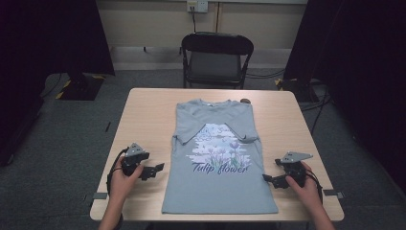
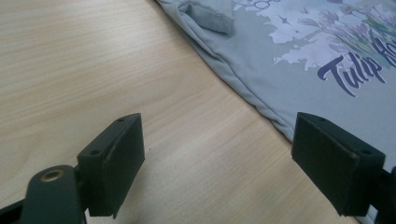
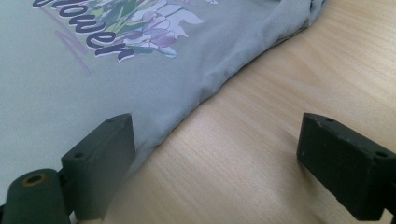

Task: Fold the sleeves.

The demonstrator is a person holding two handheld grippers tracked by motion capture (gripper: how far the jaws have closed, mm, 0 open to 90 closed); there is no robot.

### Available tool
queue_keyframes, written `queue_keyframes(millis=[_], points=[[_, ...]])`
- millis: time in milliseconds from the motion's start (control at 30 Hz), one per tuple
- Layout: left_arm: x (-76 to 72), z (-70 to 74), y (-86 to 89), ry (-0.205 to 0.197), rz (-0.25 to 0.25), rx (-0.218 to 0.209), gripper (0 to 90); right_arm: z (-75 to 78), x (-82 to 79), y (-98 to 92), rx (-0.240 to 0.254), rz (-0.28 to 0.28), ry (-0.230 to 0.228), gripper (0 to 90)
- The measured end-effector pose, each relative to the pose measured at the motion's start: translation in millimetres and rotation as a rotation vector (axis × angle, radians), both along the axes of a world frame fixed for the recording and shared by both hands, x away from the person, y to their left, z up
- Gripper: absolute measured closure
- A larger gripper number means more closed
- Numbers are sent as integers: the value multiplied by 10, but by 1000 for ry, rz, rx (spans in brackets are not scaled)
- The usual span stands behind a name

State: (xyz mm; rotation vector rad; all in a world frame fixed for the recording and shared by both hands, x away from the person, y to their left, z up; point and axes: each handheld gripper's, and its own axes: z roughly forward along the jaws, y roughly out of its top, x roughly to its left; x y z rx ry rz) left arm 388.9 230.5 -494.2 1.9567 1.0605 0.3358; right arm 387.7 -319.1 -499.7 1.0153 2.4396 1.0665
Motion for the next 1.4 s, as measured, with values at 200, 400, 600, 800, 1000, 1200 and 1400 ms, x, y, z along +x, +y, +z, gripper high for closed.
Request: queue_keyframes(millis=[200, 400, 600, 800, 1000, 1200, 1400], points=[[-39, -18, 50, -2, 9, 6, 171, 0, 0, 0, 0, 0, 0, 106], [-97, -51, 80, 2, 10, 28, 170, 1, 0, -1, 1, -1, 2, 106], [-148, -63, 105, 11, 12, 57, 170, 1, 3, -4, 3, 1, 2, 106], [-194, -67, 105, 10, 0, 99, 171, 1, 4, -4, 3, 1, 2, 106], [-240, -62, 106, 8, -4, 124, 169, 1, 3, -4, 2, 0, 2, 106], [-290, -72, 109, -11, -15, 166, 165, 1, 3, -3, 2, 0, 2, 106], [-290, -77, 99, -13, -9, 187, 128, 1, -1, -1, 1, -2, 2, 106]])
